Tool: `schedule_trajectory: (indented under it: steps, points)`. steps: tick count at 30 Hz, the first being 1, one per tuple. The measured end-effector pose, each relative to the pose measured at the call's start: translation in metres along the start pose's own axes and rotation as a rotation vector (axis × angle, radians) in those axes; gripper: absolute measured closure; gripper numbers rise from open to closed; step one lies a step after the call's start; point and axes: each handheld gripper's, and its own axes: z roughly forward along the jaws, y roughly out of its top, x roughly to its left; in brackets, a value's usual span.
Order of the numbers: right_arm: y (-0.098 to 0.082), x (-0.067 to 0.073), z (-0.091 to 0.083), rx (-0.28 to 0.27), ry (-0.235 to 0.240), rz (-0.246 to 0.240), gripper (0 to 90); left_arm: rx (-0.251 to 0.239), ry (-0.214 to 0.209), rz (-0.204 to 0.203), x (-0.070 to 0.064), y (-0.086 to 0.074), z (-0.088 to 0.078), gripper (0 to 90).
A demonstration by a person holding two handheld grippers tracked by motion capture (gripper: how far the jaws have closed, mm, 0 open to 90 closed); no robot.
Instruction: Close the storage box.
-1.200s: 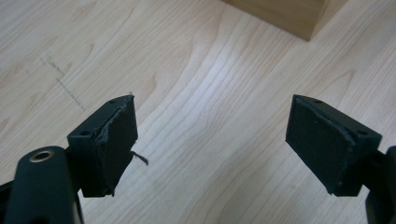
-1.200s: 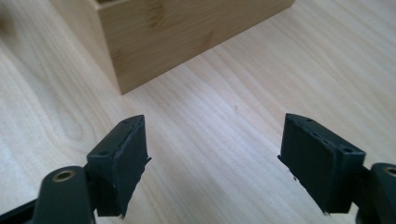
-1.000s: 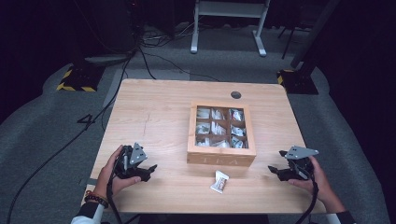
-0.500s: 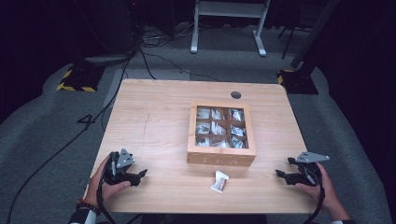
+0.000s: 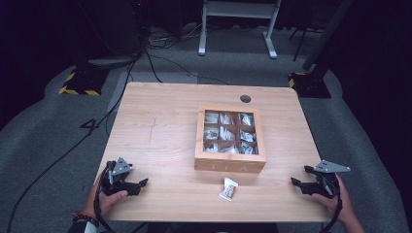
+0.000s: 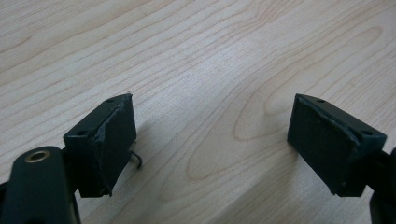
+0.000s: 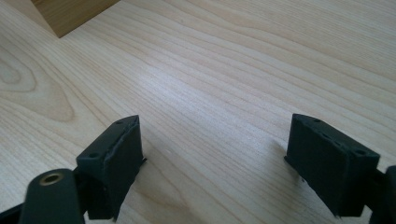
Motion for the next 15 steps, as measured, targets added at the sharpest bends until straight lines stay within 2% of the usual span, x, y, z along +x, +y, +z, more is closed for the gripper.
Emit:
schedule_trajectory:
  steps: [9,15]
  points:
    - [-0.0001,0.0002,-0.0001,0.000,-0.004,0.005,18.2,0.000,0.002,-0.005,-0.0003,-0.0002,-0.0001,15.7]
    - [-0.0001,0.0003,0.0000,0.001,-0.008,0.006,17.9,0.002,0.002,0.007,0.0011,0.0001,-0.0002,15.6]
